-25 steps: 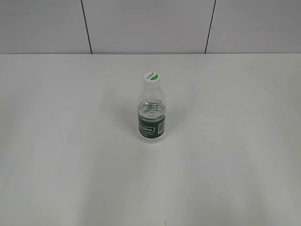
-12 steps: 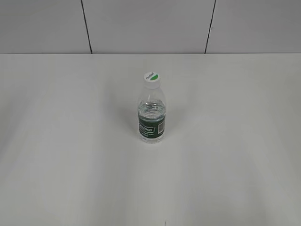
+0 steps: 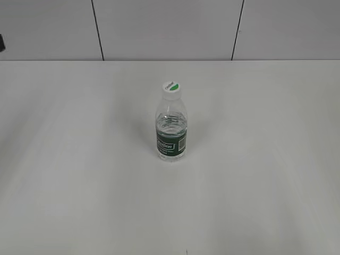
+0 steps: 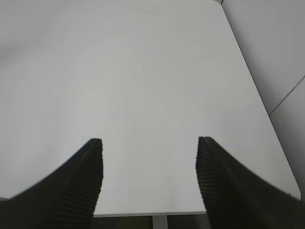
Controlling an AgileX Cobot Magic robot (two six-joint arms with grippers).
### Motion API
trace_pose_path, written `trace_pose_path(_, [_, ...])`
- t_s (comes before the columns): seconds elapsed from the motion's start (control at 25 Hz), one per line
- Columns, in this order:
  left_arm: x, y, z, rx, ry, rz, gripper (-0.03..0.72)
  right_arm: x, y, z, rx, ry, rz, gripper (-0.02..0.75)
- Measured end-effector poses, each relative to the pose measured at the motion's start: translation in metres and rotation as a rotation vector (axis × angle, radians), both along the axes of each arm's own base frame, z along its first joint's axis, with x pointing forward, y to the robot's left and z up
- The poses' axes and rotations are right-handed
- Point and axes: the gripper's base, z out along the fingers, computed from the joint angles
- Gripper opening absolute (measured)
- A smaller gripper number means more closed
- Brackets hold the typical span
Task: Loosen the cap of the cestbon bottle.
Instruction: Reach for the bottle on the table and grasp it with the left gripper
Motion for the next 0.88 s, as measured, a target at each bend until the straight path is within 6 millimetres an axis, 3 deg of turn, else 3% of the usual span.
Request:
trace_pose_path(0.36, [0.034,-0.022,-0.058,-0.039,0.034,-0.216,0.239,0.000,0.000,0.000,0.000,0.000,0.000,0.473])
trace_pose_path(0.56, [0.043,-0.041,-0.111,-0.076,0.082,-0.425,0.237,0.000,0.000,0.000,0.000,0.000,0.000,0.473])
trace_pose_path(0.8, [0.042,-0.041,-0.179,-0.146,0.198,-0.556,0.235,0.000,0.000,0.000,0.000,0.000,0.000,0.473])
trace_pose_path(0.88, [0.042,-0.046,-0.191,-0.137,0.229,-0.635,0.235,0.000,0.000,0.000,0.000,0.000,0.000,0.473])
